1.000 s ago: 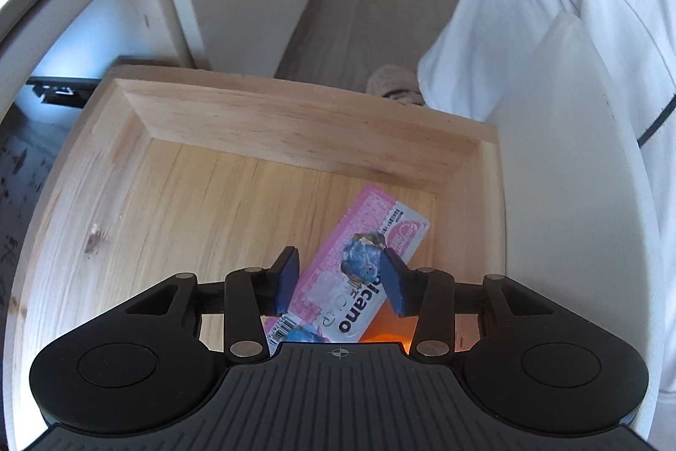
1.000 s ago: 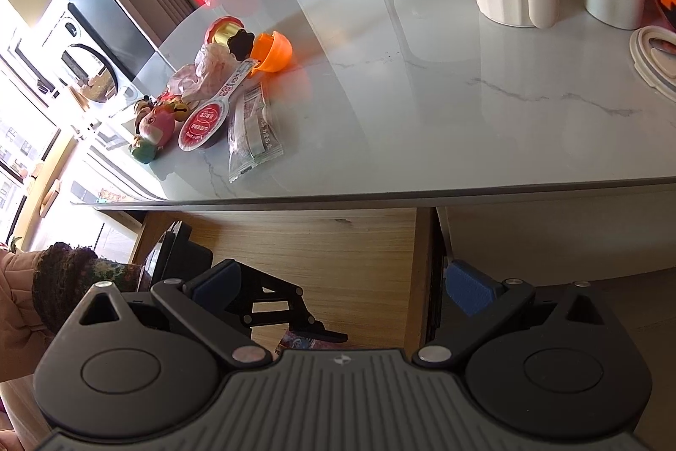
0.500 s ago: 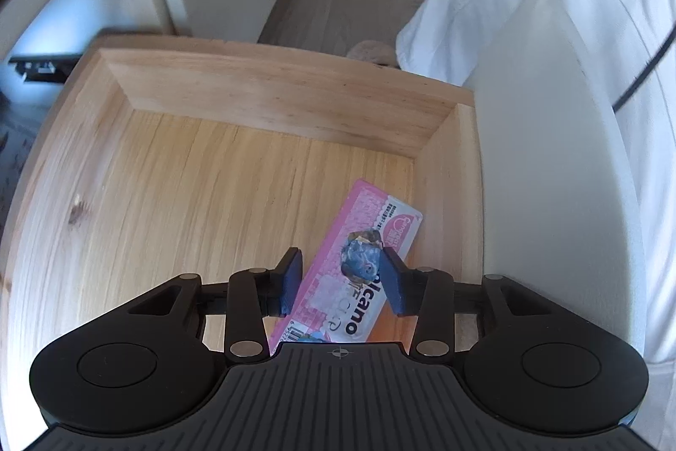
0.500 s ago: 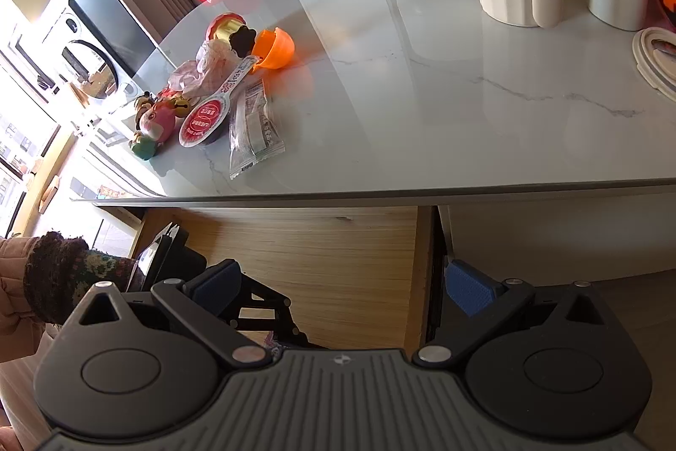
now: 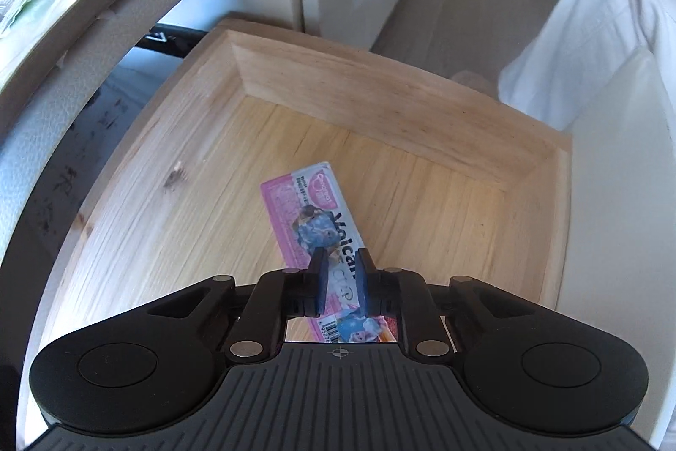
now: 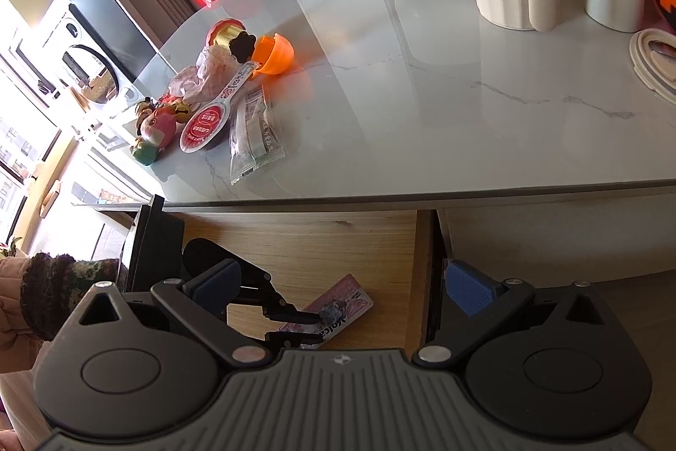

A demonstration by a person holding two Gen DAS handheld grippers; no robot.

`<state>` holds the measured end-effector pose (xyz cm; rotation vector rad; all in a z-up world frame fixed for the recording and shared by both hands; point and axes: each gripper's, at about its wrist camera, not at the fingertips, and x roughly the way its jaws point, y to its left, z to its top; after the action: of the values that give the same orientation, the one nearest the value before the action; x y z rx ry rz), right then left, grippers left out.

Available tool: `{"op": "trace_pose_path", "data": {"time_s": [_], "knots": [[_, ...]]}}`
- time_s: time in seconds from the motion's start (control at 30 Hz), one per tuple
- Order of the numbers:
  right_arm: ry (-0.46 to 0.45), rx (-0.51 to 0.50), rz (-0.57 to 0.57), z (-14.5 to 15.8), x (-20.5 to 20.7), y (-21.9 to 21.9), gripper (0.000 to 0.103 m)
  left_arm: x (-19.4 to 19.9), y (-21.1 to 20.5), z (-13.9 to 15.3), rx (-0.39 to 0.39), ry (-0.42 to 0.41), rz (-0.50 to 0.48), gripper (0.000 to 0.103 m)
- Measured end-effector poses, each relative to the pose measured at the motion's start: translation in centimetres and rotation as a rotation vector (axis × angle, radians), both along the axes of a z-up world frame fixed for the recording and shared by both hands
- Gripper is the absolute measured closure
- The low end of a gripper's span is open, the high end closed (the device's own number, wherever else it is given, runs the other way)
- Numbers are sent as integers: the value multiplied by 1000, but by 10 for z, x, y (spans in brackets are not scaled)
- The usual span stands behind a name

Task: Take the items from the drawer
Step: 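Close the left tool on the pink Volcano box in the drawer, then lift the Volcano box out of the drawer with the left tool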

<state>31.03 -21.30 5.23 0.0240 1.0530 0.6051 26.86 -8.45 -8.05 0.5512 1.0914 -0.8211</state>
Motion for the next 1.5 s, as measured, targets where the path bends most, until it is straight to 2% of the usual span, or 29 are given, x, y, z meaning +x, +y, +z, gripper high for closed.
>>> {"op": "trace_pose_path", "data": {"time_s": [0.1,0.27,0.6,0.73,0.8,0.97,1.1,1.2,1.3,1.33,1.5], "knots": [[0,-2,1,0,0,0,0,-5,-4,1,14,-26,-13,88],[-13,-7,1,2,-1,1,0,4,-4,-5,-31,7,12,88],[-22,-12,-12,2,-1,0,0,-2,-26,-4,-34,-7,-30,88],[-27,-12,-16,2,-2,0,0,-1,-31,-4,-45,-12,-2,88],[-30,-13,-21,3,-2,0,0,-2,-32,-4,-22,-20,18,85],[-34,-8,-28,4,-2,-4,0,5,-23,3,-2,-13,159,84],[-40,2,-19,6,-3,-3,0,15,-21,-1,-32,54,209,83],[-45,5,-13,7,-4,-3,0,24,-24,-4,-69,98,240,80],[-47,5,-22,8,-4,-5,0,31,-28,-9,-102,151,282,67],[-46,5,-25,8,-4,-5,0,31,-31,-10,-112,165,270,67],[-50,1,-38,7,-4,-7,0,25,-44,-13,-86,182,218,53]]}}
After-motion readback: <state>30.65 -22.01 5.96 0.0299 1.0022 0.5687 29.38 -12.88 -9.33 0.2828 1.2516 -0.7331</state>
